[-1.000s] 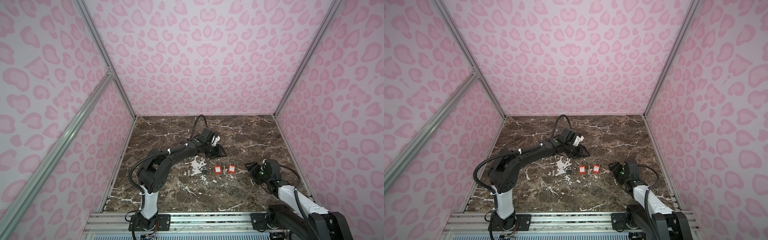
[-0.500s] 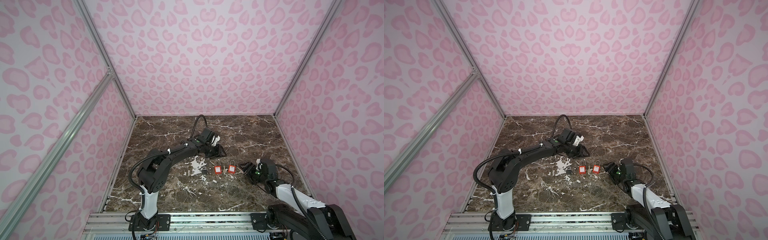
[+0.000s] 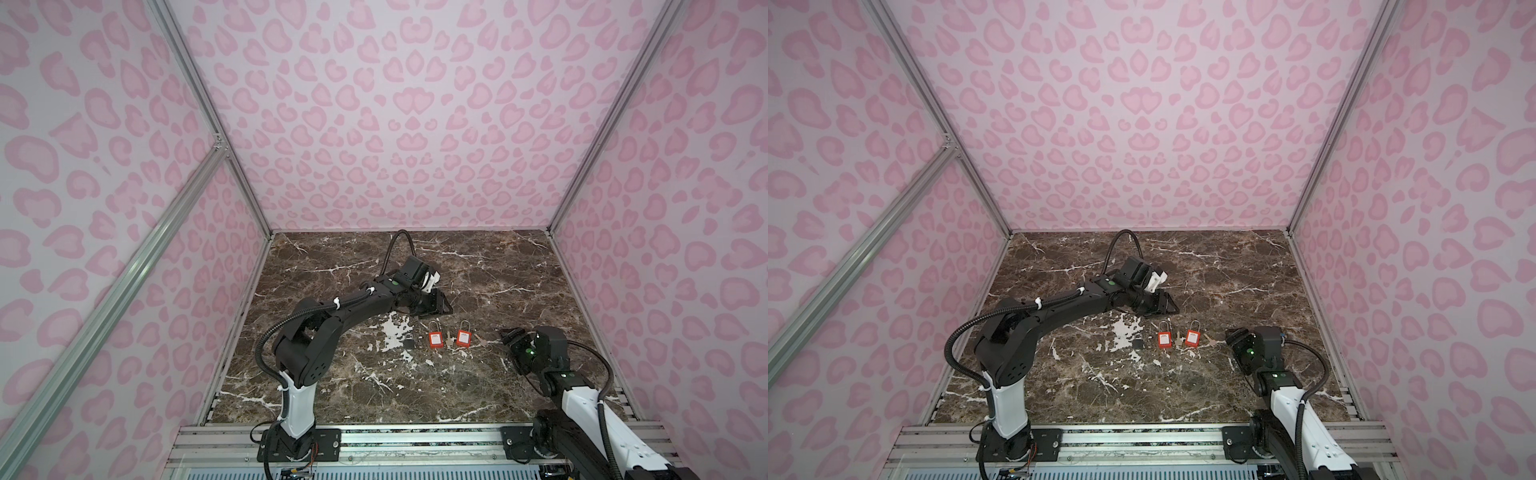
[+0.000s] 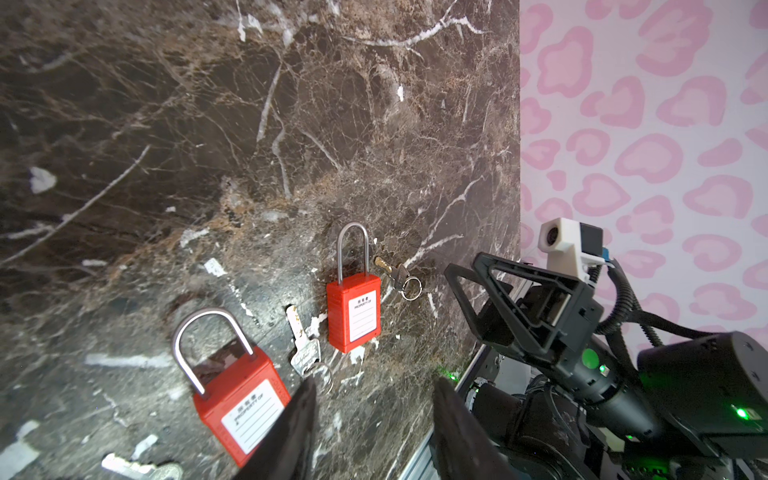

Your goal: Lock with the key

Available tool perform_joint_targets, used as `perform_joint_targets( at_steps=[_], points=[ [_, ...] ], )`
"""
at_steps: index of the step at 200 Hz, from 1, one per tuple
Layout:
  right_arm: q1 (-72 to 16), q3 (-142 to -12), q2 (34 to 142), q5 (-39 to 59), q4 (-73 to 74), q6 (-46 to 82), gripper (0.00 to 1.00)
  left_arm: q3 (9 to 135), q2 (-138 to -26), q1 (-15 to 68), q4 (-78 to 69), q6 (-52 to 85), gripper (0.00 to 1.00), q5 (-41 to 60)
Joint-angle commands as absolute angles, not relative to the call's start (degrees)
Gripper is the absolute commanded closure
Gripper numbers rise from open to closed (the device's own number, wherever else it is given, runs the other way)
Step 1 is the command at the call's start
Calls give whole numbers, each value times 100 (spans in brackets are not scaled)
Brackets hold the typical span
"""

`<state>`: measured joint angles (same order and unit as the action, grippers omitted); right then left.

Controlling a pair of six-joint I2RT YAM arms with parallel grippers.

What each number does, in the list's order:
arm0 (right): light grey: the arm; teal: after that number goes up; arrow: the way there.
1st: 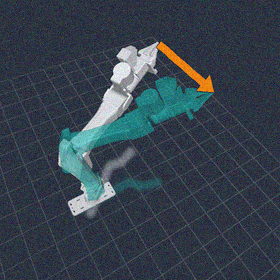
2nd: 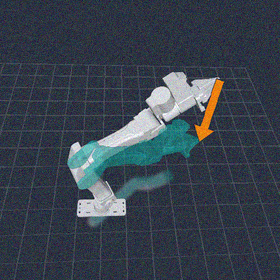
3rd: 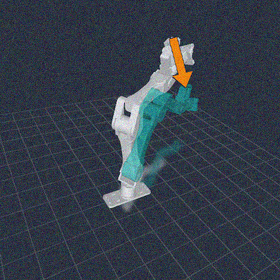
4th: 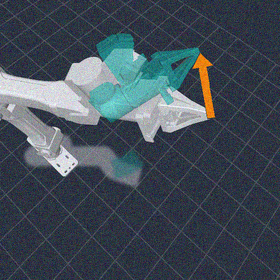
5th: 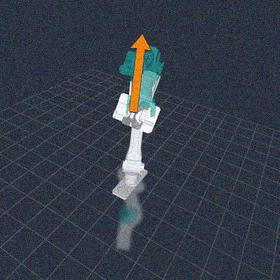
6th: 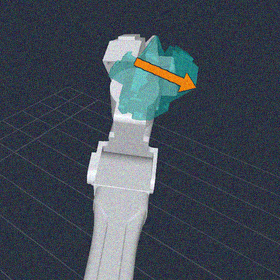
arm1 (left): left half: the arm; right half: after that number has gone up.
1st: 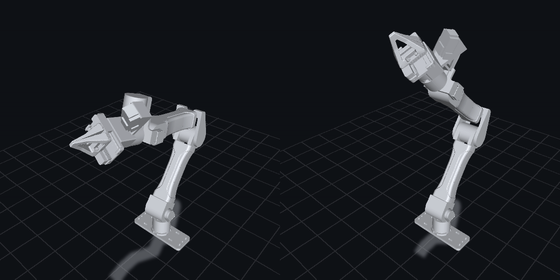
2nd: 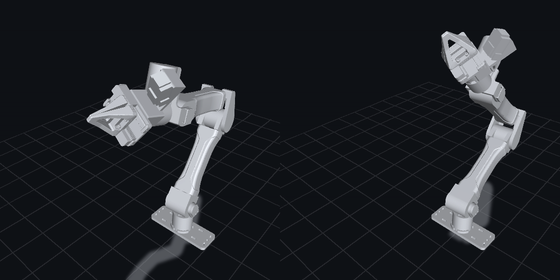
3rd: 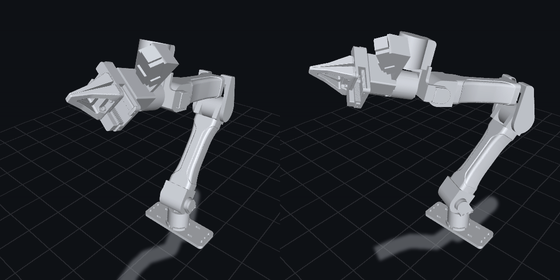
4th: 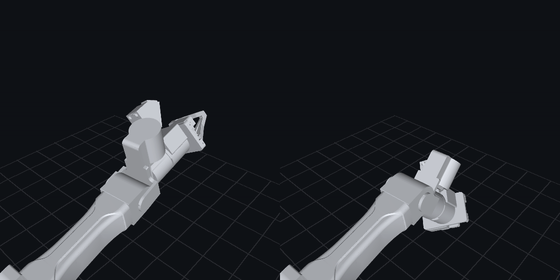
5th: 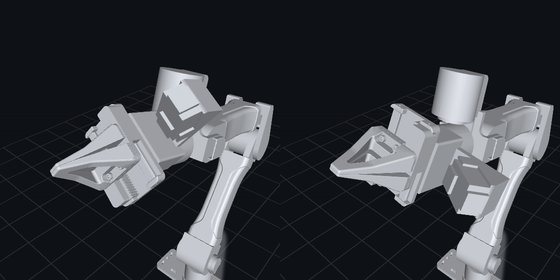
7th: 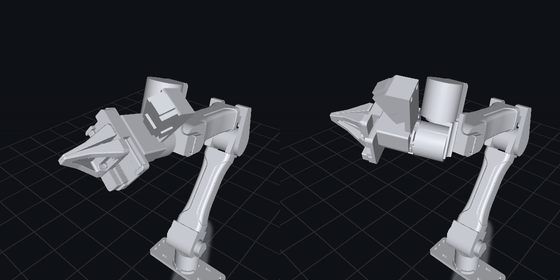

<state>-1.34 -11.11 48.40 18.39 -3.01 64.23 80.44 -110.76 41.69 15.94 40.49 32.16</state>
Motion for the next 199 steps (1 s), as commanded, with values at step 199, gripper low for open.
perform_joint_targets(
  at_steps=[199],
  points=[
    [-753, -2054, 6816, 2656, 93, 5668, 24, 8049, -10935, 4140, 1639, 3937, 52, 3209]
  ],
)
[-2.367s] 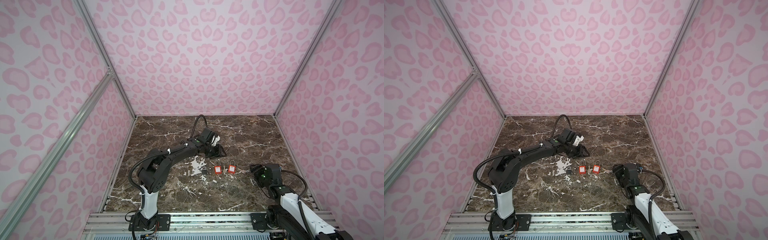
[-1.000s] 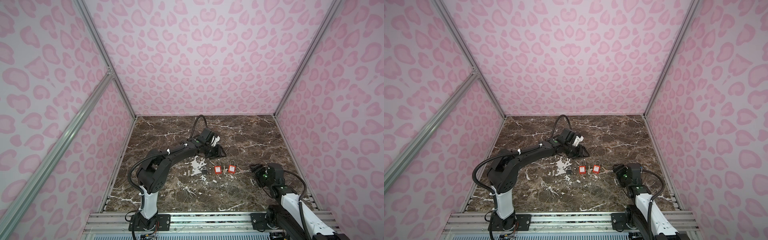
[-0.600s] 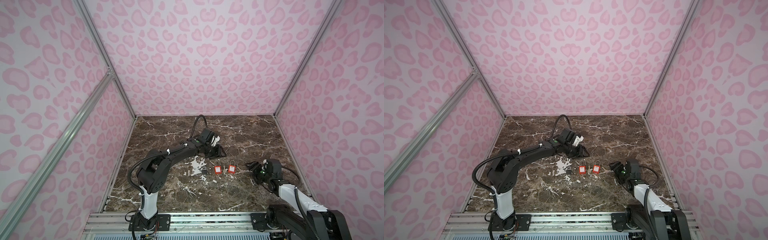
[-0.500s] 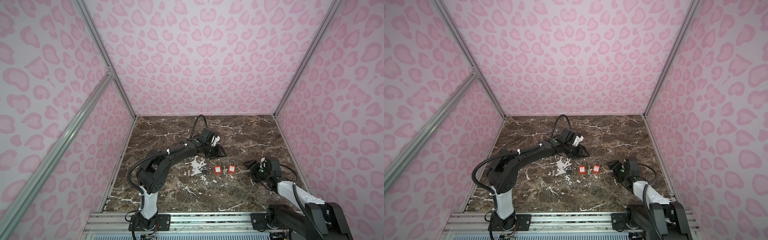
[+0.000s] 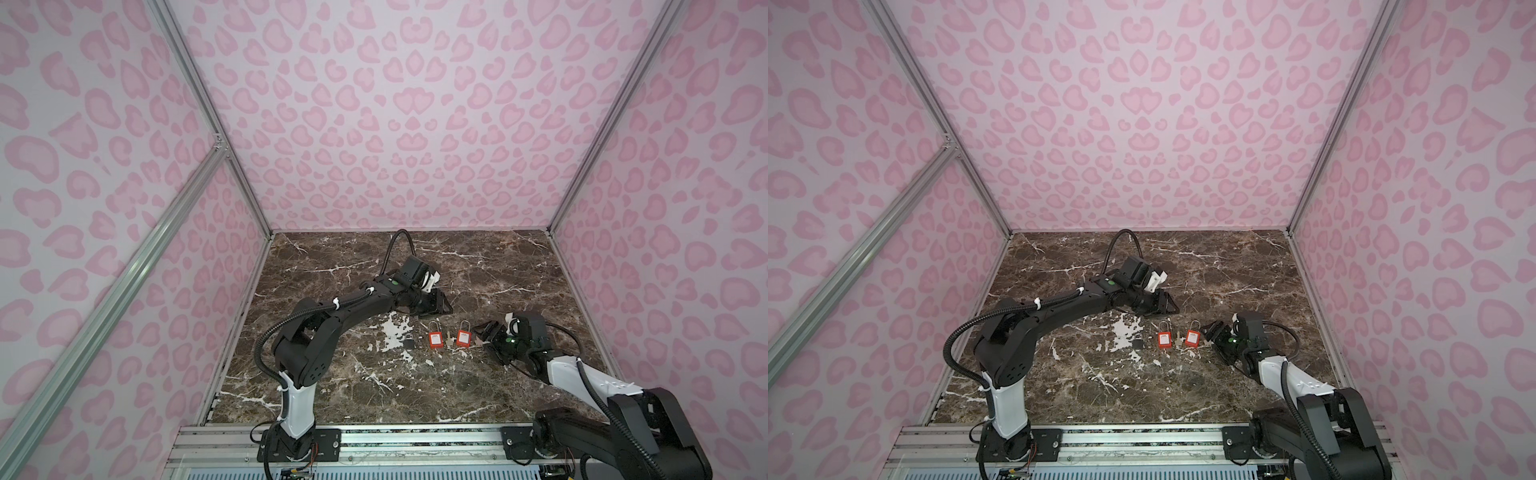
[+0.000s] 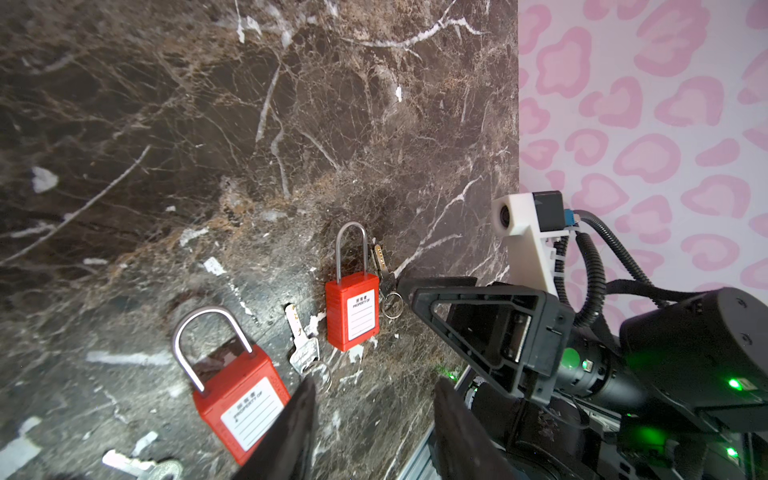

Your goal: Lock with the key

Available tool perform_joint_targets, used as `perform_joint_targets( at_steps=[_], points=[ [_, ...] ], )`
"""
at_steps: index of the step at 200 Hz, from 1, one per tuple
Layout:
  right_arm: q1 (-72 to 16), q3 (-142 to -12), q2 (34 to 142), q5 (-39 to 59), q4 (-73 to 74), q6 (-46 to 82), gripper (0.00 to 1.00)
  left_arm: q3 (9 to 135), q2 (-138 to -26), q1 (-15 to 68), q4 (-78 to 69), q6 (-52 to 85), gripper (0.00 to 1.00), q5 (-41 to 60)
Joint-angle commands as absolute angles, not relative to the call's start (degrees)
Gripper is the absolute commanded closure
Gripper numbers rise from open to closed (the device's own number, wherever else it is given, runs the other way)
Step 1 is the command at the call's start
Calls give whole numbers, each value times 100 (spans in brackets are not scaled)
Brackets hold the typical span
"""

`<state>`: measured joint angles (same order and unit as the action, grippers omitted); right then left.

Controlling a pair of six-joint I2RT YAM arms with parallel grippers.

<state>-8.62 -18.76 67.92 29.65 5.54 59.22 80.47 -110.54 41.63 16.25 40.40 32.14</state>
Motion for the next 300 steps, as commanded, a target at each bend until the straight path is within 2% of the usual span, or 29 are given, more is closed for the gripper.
perform_joint_targets(
  at_steps=[1, 31, 62, 85, 149, 195, 263, 300],
  points=[
    [-741, -2064, 6818, 2655, 86, 5655, 24, 8045, -10934, 4140, 1641, 3937, 52, 3208],
    [-335, -2472, 7304, 2980, 40, 5314, 24, 8034, -10898, 4105, 1639, 3931, 52, 3218],
    [-354, -2979, 8259, 3811, 317, 5106, 24, 8016, -10890, 4069, 1635, 3935, 52, 3218],
    [-492, -3165, 8609, 3922, 435, 5085, 25, 7935, -10865, 4036, 1618, 3951, 52, 3227],
    [-994, -3438, 8893, 3867, 702, 5236, 28, 7866, -10872, 3992, 1535, 3994, 51, 3252],
    [-1005, -3584, 9027, 3762, 768, 5270, 29, 7764, -10778, 3906, 1501, 3999, 52, 3199],
    [-1090, -3746, 9308, 4163, 1071, 5422, 30, 7743, -10696, 3806, 1508, 3981, 52, 3208],
    [-1045, -3729, 9072, 3980, 1182, 5507, 27, 7743, -10607, 3789, 1524, 3983, 51, 3176]
  ],
)
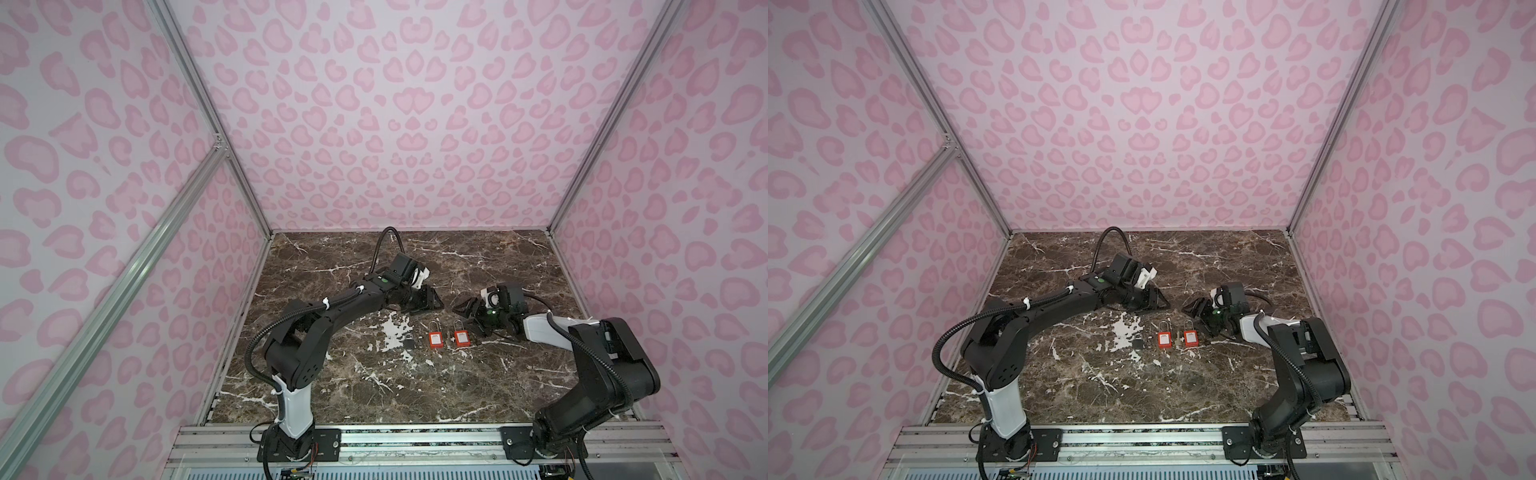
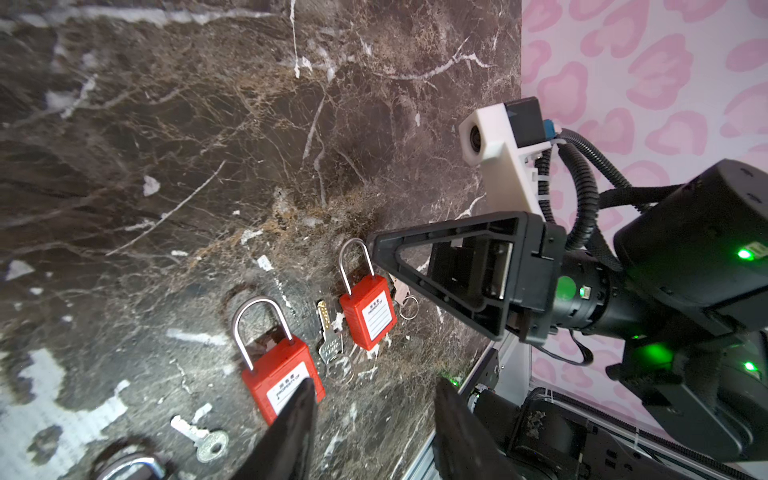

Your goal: Lock with the key

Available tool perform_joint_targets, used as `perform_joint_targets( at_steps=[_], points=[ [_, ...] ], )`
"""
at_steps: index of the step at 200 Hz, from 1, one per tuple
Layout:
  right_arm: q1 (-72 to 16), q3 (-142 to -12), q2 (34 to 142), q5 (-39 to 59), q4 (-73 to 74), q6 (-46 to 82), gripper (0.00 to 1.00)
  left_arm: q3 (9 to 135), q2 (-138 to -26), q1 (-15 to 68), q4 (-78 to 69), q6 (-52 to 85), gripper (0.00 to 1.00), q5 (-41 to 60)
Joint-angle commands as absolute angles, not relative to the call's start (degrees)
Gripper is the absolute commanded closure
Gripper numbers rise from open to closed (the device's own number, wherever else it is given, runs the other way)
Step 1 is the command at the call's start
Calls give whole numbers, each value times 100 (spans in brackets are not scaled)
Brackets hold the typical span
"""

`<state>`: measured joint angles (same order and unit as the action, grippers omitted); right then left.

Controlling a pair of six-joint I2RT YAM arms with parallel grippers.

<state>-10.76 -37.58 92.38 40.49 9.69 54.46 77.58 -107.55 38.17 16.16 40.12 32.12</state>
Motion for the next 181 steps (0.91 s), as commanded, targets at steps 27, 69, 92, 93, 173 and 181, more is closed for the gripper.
perform_joint_targets(
  at_steps=[27, 69, 92, 93, 173, 181],
  points=[
    [-1028, -3749, 8386, 3343, 903, 5161, 12, 7400, -10252, 3699, 1375, 3981, 3, 2785],
    [-966, -3720, 7093, 1942, 240, 4141, 2, 7046, -9306, 3560, 1250, 3650, 3, 1411],
    [-930, -3687, 6518, 1165, -36, 3471, 2, 5878, -7900, 3560, -226, 3331, 3, 166],
    [-935, -3681, 6498, 1127, -40, 3436, 2, 5813, -7839, 3560, -311, 3318, 3, 105],
    [-767, -1572, 5457, -1150, 2613, 2357, 2, 4379, -5477, 3059, -903, 277, 3, -3292],
    [-693, -1536, 5471, -1288, 2698, 2108, 2, 4159, -5294, 2799, -969, 322, 3, -3227]
  ],
)
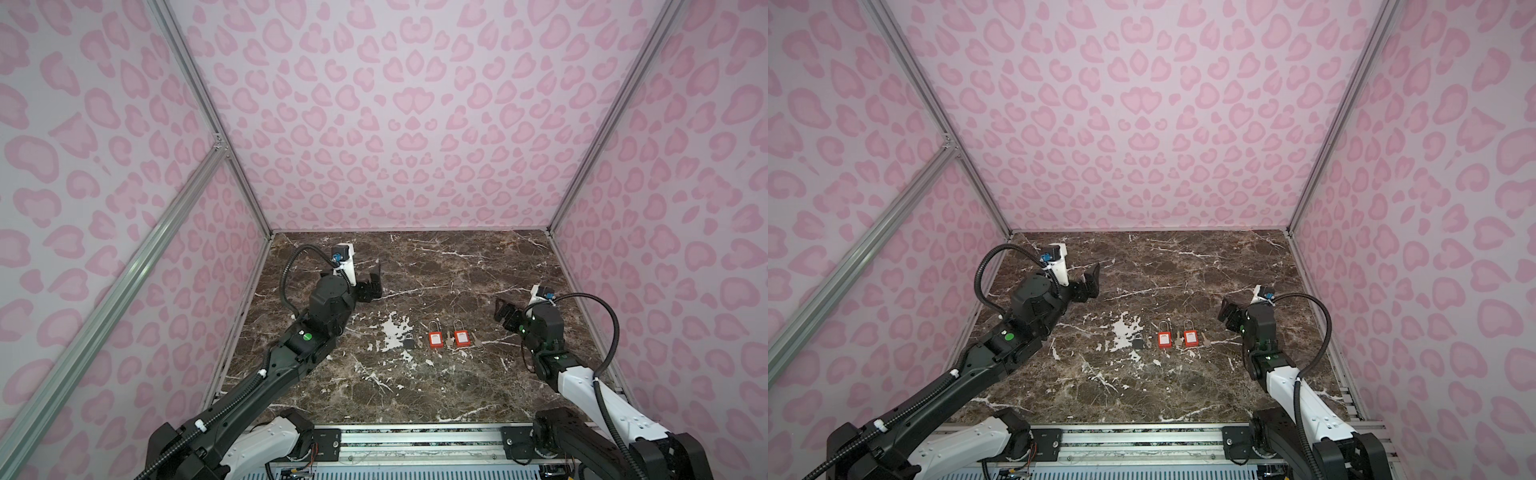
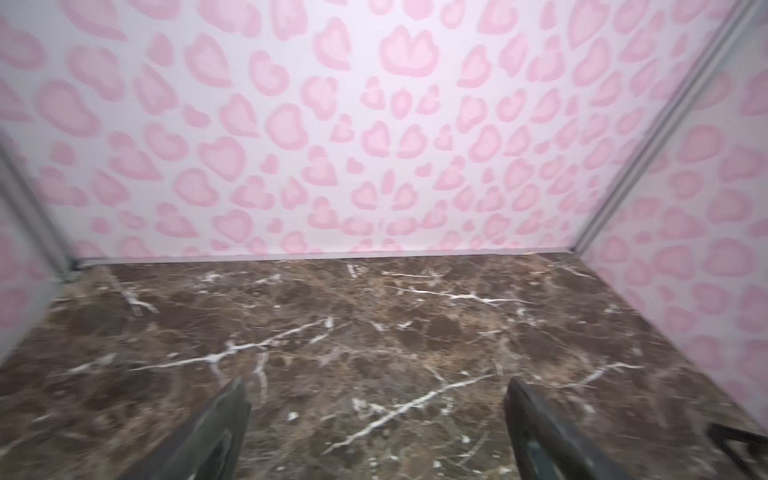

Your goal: Lock with the key

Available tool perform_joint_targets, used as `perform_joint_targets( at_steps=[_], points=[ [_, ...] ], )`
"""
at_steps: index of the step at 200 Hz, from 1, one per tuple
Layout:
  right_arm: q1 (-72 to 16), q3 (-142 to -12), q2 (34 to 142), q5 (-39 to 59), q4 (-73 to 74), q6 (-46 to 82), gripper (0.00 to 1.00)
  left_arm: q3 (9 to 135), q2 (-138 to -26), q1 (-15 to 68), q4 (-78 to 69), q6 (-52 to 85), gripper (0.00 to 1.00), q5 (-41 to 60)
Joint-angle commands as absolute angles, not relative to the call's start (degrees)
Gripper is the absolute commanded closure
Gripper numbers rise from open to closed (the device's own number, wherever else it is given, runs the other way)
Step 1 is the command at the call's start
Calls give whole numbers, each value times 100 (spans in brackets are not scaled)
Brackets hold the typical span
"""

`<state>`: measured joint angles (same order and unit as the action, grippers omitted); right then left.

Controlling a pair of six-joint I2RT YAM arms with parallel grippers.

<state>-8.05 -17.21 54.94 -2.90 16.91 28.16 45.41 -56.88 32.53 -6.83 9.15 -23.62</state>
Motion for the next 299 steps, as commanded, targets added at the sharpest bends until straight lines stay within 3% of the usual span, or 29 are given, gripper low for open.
perform_joint_targets(
  at_steps=[1, 16, 41, 87, 109, 156, 182, 232, 264, 299],
  points=[
    [-680, -1537, 5473, -1303, 2707, 2100, 1, 4128, -5279, 2771, -986, 324, 3, -3217],
    [-359, -1544, 5474, -1286, 2793, 1977, 1, 3630, -5047, 2327, -1286, -78, 3, -2837],
    [-30, -1716, 5407, -1265, 2539, 1572, 1, 3438, -5061, 2141, -765, -236, 3, -3341],
    [264, -1425, 5724, -1742, 3330, 1221, 1, 1678, -5361, 1295, -3392, 145, 3, -2575],
    [264, -1272, 6112, -1865, 4030, 1054, 1, 926, -5480, 524, -4738, 590, 3, -1611],
    [251, -1264, 7232, -1534, 5044, 773, 1, 841, -6474, -333, -5632, 843, 3, -434],
    [261, -1430, 7628, -1240, 5278, 756, 1, 1255, -7098, -638, -5433, 864, 3, 285],
    [-34, -1320, 8858, -960, 6842, 268, 1, 1700, -8086, -862, -5756, 515, 3, 1506],
    [-266, -1719, 8719, -1062, 5818, 60, 1, 1740, -8115, -858, -5691, 500, 3, 1490],
    [-299, -1778, 8852, -1230, 5960, 59, 1, 1888, -8255, -553, -5480, 401, 3, 755]
  ],
)
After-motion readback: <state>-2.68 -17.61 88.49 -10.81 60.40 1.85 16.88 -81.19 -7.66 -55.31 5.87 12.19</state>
